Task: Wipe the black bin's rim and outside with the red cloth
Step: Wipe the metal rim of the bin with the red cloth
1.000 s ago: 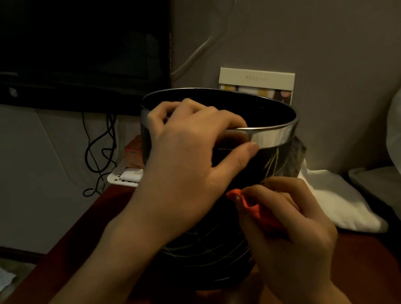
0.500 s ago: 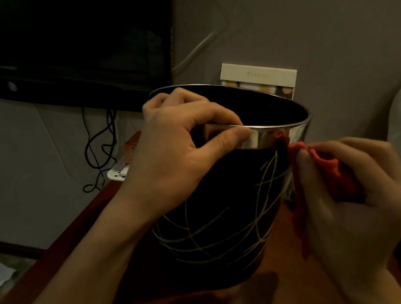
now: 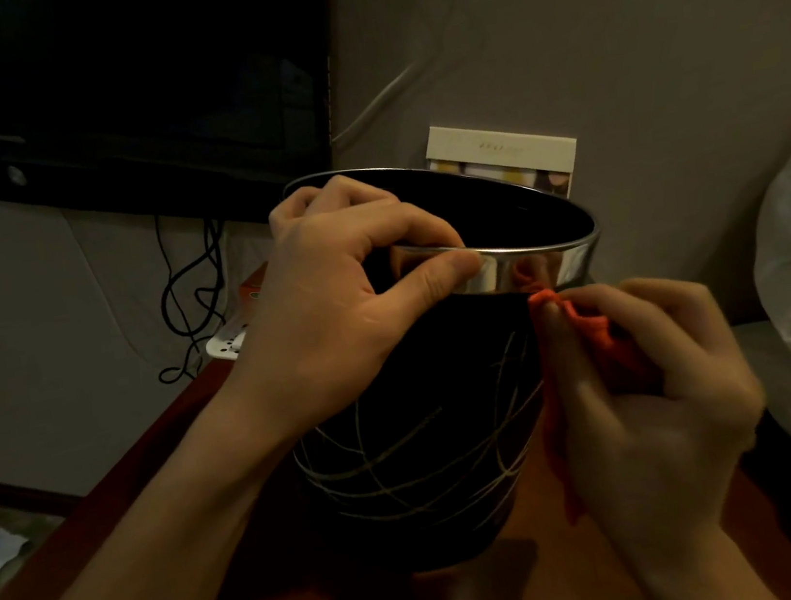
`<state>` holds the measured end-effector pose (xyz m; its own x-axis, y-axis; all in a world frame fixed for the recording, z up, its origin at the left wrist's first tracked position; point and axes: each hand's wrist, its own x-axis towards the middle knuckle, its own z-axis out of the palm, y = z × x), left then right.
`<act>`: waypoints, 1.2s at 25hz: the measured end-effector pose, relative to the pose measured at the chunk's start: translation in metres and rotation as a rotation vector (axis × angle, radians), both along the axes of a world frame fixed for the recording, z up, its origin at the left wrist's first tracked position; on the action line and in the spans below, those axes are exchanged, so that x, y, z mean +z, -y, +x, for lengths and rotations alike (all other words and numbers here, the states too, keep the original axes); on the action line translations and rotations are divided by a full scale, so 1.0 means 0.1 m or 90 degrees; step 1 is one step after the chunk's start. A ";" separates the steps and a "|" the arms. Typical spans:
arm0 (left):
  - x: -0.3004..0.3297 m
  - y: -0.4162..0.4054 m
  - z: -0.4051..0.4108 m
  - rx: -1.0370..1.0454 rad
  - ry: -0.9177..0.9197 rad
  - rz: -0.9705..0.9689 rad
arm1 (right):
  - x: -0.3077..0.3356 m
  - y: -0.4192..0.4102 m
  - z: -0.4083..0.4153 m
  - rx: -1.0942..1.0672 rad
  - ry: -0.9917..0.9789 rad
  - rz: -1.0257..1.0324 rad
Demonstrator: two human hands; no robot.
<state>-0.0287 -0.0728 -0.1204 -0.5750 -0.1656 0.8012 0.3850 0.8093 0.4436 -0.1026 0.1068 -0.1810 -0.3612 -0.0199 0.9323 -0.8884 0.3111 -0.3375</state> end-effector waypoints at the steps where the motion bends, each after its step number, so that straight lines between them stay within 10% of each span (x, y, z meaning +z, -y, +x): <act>1: 0.00 0.00 0.00 0.001 0.002 -0.001 | -0.02 0.04 0.03 0.002 -0.008 0.013; 30: -0.01 0.03 0.00 -0.007 -0.020 -0.019 | -0.26 0.14 0.05 -0.015 -0.060 0.038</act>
